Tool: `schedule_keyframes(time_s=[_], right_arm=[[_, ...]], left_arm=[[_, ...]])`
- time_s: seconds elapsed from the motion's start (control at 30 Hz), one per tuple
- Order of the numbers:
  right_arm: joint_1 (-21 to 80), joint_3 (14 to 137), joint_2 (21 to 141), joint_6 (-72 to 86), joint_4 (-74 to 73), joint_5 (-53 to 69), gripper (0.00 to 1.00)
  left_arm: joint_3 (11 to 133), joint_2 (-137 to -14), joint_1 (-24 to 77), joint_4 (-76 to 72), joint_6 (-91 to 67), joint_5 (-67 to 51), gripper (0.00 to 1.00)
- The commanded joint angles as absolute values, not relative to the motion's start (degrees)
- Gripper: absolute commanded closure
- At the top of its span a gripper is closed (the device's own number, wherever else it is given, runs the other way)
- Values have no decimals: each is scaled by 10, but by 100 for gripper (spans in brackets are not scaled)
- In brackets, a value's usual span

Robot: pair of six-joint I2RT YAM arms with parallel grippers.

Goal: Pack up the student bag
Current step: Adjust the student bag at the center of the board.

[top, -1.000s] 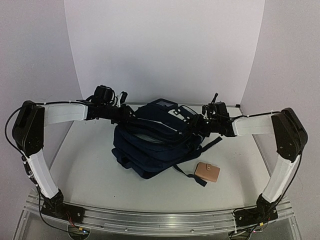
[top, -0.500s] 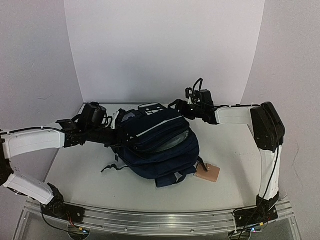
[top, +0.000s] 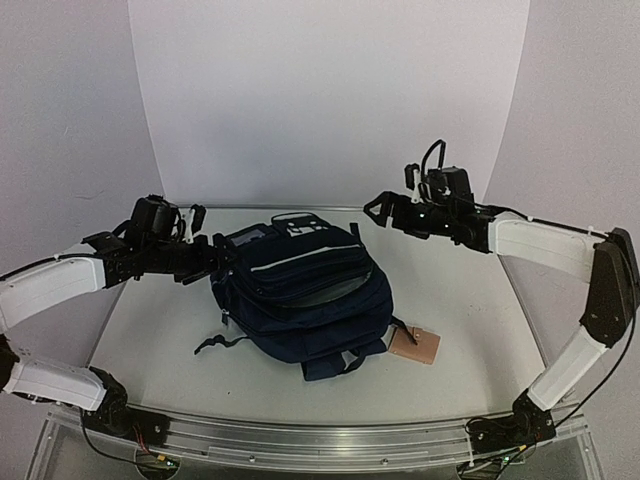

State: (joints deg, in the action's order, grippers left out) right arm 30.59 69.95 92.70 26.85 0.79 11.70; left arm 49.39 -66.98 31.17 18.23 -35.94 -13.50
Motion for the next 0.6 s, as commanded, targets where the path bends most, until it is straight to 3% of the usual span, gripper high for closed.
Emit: schedule_keyframes(time_s=[0.0,0.07,0.2,0.43,0.57], right_arm=[[310,629,857,338,-17,173,2],[317,601,832,363,-14,214,2],[333,544,794,432,-14,245,2],[362,427,727,546,28,221,2],[371,396,743,581,127,218,10]], left_arm=[[515,-704,307,171,-346,-146,10],[515,-727,308,133,-336,-190,9],[530,-779,322,52,-316,-323,19],[583,-866,390,37,-297,-365,22],[592,-888,415,7,-310,-365,23]])
